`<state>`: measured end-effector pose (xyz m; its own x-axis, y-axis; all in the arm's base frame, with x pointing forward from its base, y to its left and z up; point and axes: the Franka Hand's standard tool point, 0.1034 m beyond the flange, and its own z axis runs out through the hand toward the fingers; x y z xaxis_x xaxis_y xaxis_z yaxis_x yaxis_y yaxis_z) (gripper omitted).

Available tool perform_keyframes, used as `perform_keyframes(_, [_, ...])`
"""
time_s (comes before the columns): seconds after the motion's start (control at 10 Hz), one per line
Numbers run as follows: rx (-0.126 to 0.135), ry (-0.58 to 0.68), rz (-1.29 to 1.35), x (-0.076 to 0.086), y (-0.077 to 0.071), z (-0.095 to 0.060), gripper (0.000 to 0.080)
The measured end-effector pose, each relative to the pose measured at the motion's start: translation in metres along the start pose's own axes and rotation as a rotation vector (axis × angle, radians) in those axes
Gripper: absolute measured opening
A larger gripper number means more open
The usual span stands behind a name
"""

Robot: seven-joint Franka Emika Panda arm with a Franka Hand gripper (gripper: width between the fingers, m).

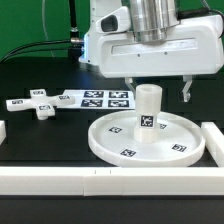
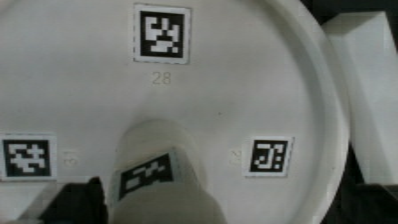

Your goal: Assemble round table

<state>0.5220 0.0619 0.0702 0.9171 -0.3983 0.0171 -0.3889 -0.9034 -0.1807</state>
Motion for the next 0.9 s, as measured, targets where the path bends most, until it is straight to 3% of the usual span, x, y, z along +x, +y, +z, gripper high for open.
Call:
perform_keyframes(0.3, [-0.030,0.014,-0.386,0.008,-0.003,-0.004,0.0649])
perform_keyframes(0.9, [-0.034,-0.030,-0.717,0.017,0.002,-0.003,0.0649])
